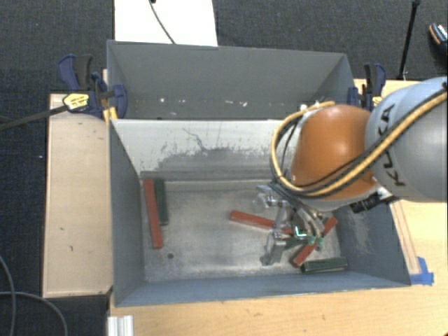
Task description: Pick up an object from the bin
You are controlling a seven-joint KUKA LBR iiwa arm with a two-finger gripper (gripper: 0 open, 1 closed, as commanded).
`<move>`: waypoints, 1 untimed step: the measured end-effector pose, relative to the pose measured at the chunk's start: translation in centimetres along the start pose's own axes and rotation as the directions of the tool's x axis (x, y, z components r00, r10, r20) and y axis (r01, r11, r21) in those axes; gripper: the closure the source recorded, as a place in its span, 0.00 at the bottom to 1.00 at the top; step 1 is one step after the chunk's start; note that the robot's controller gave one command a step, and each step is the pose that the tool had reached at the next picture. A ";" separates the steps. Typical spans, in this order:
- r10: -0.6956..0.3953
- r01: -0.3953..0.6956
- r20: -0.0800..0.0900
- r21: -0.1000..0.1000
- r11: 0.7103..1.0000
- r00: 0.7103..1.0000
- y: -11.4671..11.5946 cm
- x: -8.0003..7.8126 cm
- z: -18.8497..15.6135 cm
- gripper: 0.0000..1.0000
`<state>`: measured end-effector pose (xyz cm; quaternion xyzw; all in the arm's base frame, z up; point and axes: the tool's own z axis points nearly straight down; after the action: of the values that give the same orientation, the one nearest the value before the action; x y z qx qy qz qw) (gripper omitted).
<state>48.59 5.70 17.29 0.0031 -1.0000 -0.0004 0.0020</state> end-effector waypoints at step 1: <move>-0.011 0.011 0.006 0.001 1.000 1.000 -0.9 -9.8 10.6 0.00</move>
Offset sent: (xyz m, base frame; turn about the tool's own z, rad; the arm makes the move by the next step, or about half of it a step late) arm 0.0968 -0.0078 -0.1029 -0.0123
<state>58.39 4.87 6.65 0.0085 -1.0000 0.0000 -0.0011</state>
